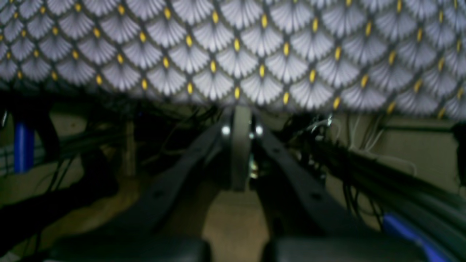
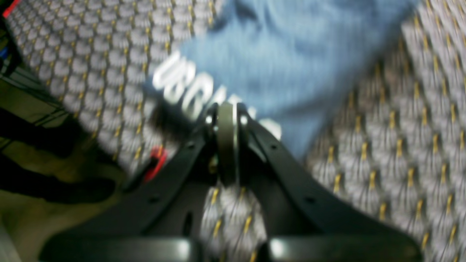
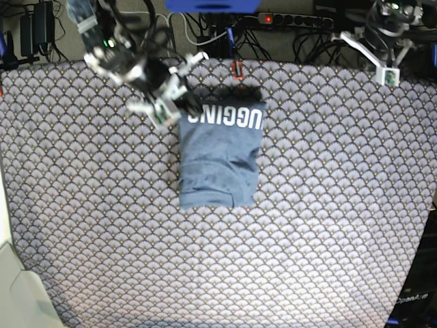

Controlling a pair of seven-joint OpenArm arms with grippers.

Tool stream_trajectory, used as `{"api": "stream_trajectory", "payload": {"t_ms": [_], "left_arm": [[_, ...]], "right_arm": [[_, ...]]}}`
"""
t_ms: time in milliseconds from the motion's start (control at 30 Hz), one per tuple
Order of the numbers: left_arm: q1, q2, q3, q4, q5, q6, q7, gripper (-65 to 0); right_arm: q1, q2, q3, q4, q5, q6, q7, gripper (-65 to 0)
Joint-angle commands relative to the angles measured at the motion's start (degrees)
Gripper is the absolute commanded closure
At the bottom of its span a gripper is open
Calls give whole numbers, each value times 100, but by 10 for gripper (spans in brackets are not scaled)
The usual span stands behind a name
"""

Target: Fold the T-shirt properly

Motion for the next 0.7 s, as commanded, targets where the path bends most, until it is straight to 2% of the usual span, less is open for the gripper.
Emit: {"api": "stream_trajectory", "payload": {"t_ms": [0,67,300,433,567,667], "left_arm": [[73,-71,60,66,-9,-10,-63,0],[152,-97,218,66,8,-10,-72,0],[706,-106,632,57,35,-10,-81,0],[855,-62,799,-66,35,-10,-98,0],[1023,-62,1265,-584,43,-1,-810,0],[987,-106,1739,-1314,202,52,-1435,0]], "right_arm": [[-121,48,94,157,60,-64,130,0],[-552,65,287,245,60,-152,244,0],[-2301,153,946,253,60,-169,1703,0],[-3101,136,1017,-2,25,-169,2565,0],[-3717,109,1025,-511,-450,-169,3620,0],[-3840,109,1025,-1311,-555,-169,4191,0]]}}
